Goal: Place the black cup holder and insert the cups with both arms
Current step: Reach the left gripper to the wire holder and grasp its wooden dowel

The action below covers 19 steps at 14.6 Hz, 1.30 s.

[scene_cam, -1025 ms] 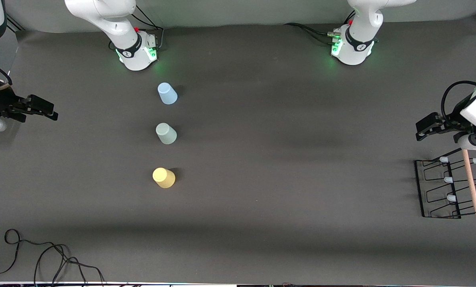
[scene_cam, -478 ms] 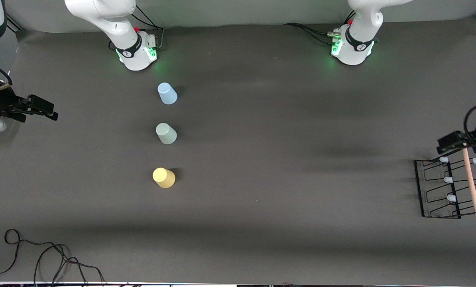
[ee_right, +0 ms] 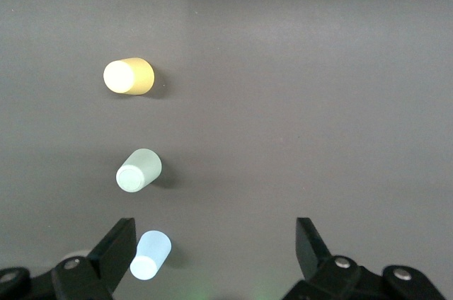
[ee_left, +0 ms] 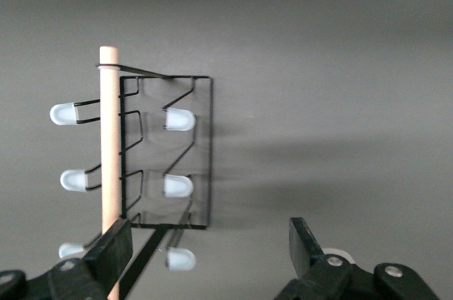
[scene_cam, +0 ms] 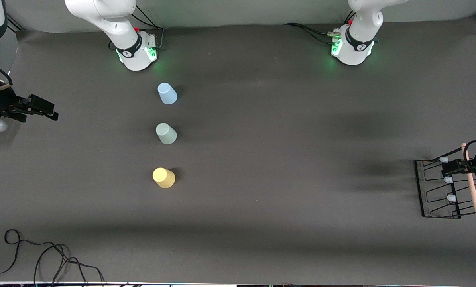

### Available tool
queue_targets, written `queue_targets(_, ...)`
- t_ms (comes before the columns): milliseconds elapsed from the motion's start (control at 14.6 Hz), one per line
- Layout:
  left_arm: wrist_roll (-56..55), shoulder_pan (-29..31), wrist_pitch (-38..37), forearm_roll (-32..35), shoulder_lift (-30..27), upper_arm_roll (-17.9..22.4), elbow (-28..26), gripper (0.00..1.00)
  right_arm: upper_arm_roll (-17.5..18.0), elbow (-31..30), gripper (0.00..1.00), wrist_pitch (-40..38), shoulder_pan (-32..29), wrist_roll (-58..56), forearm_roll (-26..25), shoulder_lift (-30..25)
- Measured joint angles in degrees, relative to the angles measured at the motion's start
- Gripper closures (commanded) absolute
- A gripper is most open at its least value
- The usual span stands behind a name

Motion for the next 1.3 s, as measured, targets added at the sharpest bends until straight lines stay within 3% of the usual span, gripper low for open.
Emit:
queue_targets(273,9.6,4.9,1.2,0.2,5.6,0.1,1.9,0.04,0.0,0.0,0.00,0.0,0.0,0.0,0.0,0.0)
queue_targets(683,18.0,7.5,3.0,0.2,7.8,0.1,2.9,0.32,0.0,0.0,0.00,0.0,0.0,0.0,0.0,0.0)
queue_targets(888,18.0,7.5,3.0,0.2,8.5,-0.2,2.9,0.50,0.0,0.0,0.00,0.0,0.0,0.0,0.0,0.0)
queue_targets(1161,18.0,7.5,3.0,0.2,9.2,-0.2,2.9,0.98,0.0,0.0,0.00,0.0,0.0,0.0,0.0,0.0)
queue_targets(1298,18.1,7.5,3.0,0.1,9.2,-0.2,3.1,1.00,0.0,0.0,0.00,0.0,0.0,0.0,0.0,0.0)
